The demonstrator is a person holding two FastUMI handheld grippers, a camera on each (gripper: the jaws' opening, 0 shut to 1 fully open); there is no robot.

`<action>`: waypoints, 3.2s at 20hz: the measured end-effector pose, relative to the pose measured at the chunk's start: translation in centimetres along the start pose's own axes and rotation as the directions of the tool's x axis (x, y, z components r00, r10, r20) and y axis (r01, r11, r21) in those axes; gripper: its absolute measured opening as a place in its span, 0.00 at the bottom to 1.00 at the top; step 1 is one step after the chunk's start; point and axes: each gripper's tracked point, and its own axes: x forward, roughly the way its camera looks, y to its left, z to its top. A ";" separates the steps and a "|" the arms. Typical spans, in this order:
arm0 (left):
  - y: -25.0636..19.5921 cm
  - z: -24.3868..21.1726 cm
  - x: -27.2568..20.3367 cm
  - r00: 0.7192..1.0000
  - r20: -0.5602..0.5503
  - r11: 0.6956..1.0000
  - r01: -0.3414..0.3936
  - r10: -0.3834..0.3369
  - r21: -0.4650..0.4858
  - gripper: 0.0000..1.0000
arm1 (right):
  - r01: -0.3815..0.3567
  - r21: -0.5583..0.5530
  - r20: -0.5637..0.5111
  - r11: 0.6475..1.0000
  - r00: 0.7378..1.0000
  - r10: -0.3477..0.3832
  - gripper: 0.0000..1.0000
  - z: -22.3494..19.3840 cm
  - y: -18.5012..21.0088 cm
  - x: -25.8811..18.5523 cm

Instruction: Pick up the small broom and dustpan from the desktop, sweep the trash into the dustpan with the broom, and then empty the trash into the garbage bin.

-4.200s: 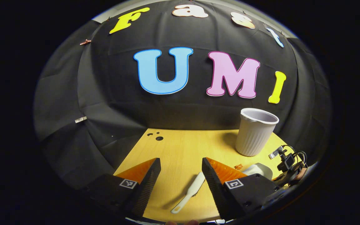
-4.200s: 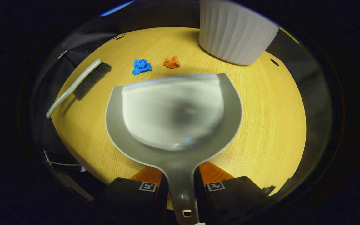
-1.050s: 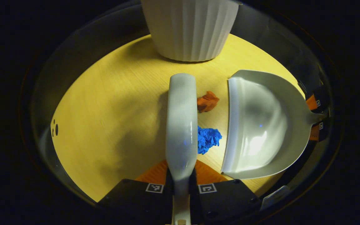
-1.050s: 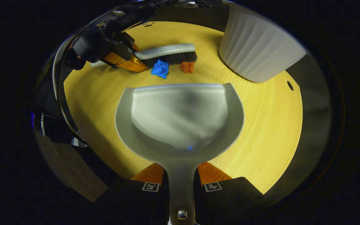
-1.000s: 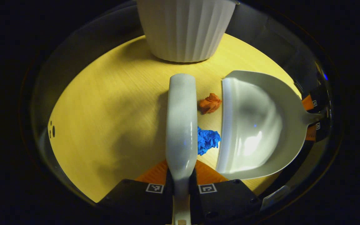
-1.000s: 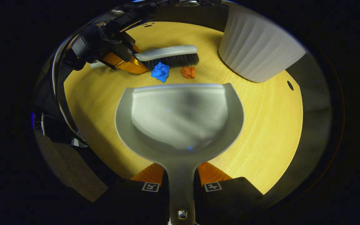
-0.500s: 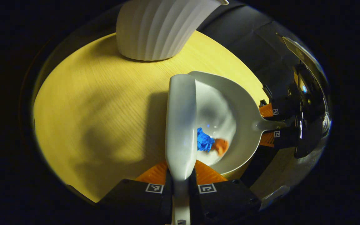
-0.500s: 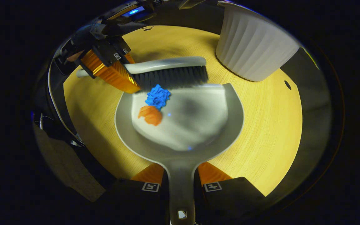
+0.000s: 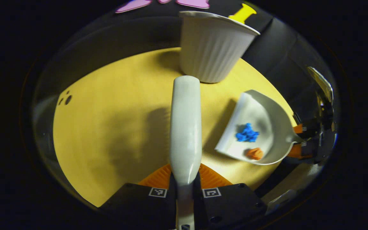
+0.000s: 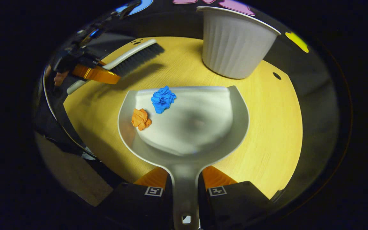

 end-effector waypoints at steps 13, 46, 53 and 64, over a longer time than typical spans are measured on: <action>5.9 -7.6 -0.4 0.993 -0.037 0.985 -0.119 0.115 -0.128 0.26 | 0.167 0.211 0.108 0.963 0.975 -0.193 0.37 10.5 -8.2 -17.4; 5.0 -10.1 -0.7 0.997 -0.019 0.985 -0.081 0.079 -0.152 0.26 | 0.382 -0.479 -0.282 0.790 0.785 -0.551 0.35 29.5 -21.6 -15.0; 5.1 -10.0 -0.7 0.996 -0.021 0.987 -0.086 0.084 -0.139 0.26 | 0.414 -0.456 -0.241 0.788 0.795 -0.557 0.35 30.0 -21.9 -14.7; 5.7 -9.8 -0.9 0.990 -0.045 0.988 -0.137 0.134 -0.073 0.24 | 0.396 -0.070 0.079 0.916 0.917 -0.391 0.35 27.7 -18.0 -19.2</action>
